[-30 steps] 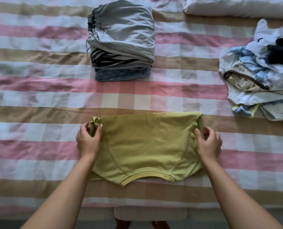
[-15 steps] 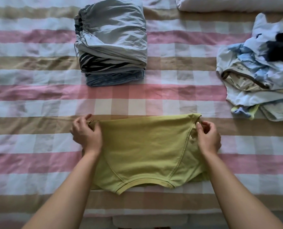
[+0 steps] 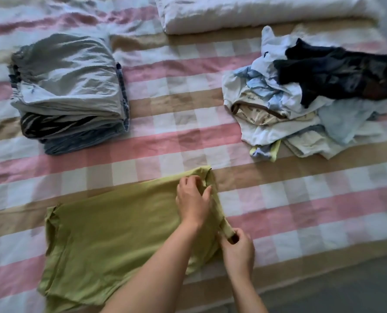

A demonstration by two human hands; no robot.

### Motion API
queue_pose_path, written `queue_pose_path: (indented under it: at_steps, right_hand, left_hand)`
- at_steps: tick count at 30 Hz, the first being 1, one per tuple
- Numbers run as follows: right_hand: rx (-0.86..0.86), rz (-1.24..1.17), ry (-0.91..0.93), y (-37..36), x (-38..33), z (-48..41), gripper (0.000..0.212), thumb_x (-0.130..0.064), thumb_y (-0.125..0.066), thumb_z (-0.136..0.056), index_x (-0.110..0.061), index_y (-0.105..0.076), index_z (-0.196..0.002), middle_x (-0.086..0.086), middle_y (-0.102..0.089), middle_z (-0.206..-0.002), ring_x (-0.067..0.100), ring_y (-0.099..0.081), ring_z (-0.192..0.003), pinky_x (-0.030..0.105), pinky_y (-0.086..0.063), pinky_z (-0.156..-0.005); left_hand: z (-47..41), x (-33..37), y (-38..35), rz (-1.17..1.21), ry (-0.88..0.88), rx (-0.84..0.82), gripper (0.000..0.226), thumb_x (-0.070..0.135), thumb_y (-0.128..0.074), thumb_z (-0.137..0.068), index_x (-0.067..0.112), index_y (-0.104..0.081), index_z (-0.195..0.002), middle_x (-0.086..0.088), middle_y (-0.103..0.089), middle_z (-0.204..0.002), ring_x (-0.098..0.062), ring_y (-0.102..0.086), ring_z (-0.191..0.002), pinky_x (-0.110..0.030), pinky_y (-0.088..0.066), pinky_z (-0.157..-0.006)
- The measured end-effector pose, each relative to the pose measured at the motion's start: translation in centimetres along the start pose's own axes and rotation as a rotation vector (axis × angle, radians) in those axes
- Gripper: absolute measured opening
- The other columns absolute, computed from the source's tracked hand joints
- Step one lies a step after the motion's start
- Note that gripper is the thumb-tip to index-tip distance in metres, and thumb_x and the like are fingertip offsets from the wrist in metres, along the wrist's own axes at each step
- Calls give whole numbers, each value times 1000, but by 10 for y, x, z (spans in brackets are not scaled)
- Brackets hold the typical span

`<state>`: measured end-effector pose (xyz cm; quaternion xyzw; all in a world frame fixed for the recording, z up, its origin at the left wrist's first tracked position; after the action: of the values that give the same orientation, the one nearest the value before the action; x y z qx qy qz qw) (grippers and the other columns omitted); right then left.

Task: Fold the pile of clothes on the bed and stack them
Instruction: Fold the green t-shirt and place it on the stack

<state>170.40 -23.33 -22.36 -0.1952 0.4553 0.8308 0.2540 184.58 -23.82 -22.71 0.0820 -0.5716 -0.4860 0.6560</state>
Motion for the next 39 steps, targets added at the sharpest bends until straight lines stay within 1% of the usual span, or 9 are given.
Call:
queue_pose_path:
  at_steps: [4,7,12,19,27,32,34,36,39]
  right_hand:
    - [-66,-216,-4,3,-5,10,11,-9,-70,-78,-10,-60,-76,6,-65,-71,25,-58,-71,32,-41,-63]
    - [-53,-332,34,2,-15,28,17,-4,-72,-76,-15,-59,-74,0,-67,-70,16,-60,-67,21,-43,-59]
    - [-113,-432,157,-9,-44,76,26,0,-76,-70,-20,-60,-70,-1,-65,-64,6,-58,-59,21,-47,-59]
    - [-106,-163,850,-73,-87,174,45,-1,-64,-51,-30,-56,-84,-13,-50,-83,-2,-50,-67,3,-40,-61]
    - [-451,176,953,-166,-88,223,31,-4,-63,-58,-15,-69,-86,3,-62,-75,20,-62,-64,22,-43,-50]
    - [-708,320,847,-181,-69,209,48,-3,-50,-75,-13,-56,-121,10,-53,-114,25,-51,-107,27,-39,-91]
    - [-630,225,878,-166,-67,200,37,-8,-60,-76,-11,-62,-113,7,-58,-107,20,-53,-100,23,-39,-88]
    - [-315,128,842,-150,-66,182,26,-10,-66,-74,-9,-67,-100,7,-63,-96,15,-51,-93,23,-38,-84]
    - [-44,107,602,-135,-67,147,29,-5,-65,-82,-3,-62,-110,14,-59,-107,23,-49,-103,31,-37,-91]
  left_hand:
    - [-3,9,-14,-212,86,-18,55,47,-73,-68,15,-48,-103,-5,-48,-113,-25,-43,-111,-40,-40,-89]
    - [-8,11,-10,-219,76,-61,38,22,-65,-73,11,-45,-103,-9,-49,-114,-28,-45,-109,-39,-41,-86]
    - [-14,-2,60,375,157,-120,13,-3,-58,-74,10,-58,-78,-1,-58,-72,-16,-53,-69,-22,-42,-61]
    - [6,-97,199,995,267,-98,15,0,-55,-86,11,-66,-86,1,-72,-75,-9,-66,-67,-22,-56,-66]
    - [-8,-195,232,881,428,61,15,0,-49,-92,6,-62,-91,-4,-67,-76,-15,-59,-69,-31,-50,-73]
    - [-10,-217,228,596,315,159,13,0,-51,-90,7,-61,-95,-4,-65,-85,-20,-57,-83,-27,-49,-74]
    - [3,-221,228,412,263,245,16,3,-56,-86,11,-60,-100,-8,-64,-98,-21,-58,-90,-33,-48,-83]
    - [23,-225,227,266,244,310,28,3,-61,-83,9,-57,-110,-11,-56,-110,-24,-53,-101,-35,-44,-90]
    - [53,-231,219,192,296,257,41,8,-65,-83,1,-49,-120,-16,-51,-115,-29,-46,-109,-39,-40,-95]
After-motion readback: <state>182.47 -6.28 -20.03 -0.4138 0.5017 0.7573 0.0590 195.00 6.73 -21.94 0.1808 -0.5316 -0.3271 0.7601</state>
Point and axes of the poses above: each hand's wrist, its own z-axis away from the middle knuckle, its own y-axis out of the back of the hand, x = y × z, the point moved 1 cm from there along -z, towards the middle knuckle
